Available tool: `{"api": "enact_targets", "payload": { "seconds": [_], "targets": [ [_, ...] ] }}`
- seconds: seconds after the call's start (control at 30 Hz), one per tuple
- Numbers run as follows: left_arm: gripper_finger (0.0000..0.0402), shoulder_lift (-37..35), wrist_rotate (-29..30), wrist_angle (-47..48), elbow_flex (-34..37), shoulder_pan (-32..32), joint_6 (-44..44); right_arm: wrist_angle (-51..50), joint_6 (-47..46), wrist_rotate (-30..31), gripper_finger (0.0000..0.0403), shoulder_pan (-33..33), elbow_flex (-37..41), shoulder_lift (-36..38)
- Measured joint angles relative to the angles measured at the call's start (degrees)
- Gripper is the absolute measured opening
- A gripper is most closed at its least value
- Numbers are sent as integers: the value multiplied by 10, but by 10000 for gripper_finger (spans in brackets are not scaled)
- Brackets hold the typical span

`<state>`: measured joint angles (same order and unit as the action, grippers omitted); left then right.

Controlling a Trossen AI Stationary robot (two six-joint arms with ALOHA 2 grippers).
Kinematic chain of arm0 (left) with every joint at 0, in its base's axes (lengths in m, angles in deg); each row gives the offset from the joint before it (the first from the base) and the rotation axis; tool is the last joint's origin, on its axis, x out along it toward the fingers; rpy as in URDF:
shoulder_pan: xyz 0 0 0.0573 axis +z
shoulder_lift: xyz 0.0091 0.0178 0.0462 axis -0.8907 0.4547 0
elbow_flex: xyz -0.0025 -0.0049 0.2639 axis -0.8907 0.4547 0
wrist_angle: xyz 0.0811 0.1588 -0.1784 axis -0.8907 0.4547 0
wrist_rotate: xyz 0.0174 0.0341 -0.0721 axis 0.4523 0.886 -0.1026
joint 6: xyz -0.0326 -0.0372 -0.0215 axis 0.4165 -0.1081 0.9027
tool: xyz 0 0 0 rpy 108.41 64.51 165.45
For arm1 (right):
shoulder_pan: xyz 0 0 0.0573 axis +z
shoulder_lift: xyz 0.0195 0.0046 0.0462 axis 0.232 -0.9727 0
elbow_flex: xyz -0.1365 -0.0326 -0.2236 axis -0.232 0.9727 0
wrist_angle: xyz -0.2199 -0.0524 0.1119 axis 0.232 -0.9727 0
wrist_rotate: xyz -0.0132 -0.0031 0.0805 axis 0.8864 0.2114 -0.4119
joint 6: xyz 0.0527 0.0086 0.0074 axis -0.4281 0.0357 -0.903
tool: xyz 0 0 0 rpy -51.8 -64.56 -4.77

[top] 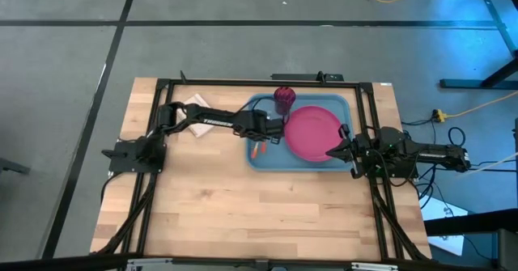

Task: Pick and place plate/cup/fork/spoon on tray
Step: Put the orange spoon on the blue tray to the left side of the orange fork, then return to Home Position

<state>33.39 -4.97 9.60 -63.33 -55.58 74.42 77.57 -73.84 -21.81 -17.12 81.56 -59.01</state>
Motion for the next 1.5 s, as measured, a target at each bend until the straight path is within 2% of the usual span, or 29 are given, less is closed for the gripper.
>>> {"api": "enact_targets", "payload": {
  "seconds": [0.17,0.47,0.87,1.07,1.2,1.3,1.43,1.5],
  "targets": [
    [5,0,-13,-62,30,17,2,0,0,0,10,0,0,0],
    [9,0,3,-69,37,34,1,0,0,0,10,0,0,0],
    [59,0,6,-61,37,36,2,0,0,0,10,0,0,0],
    [71,-9,10,-59,33,36,-6,0,0,0,10,0,0,0],
    [72,-46,23,-72,-9,15,-89,0,0,0,10,0,0,0],
    [72,-67,22,-70,-50,-12,-185,0,0,0,10,0,0,0],
    [72,-99,-25,-55,-94,-45,-352,0,0,0,10,0,0,0],
    [72,-118,-53,-46,-102,-62,-401,0,0,0,10,0,0,0]
  ]
}}
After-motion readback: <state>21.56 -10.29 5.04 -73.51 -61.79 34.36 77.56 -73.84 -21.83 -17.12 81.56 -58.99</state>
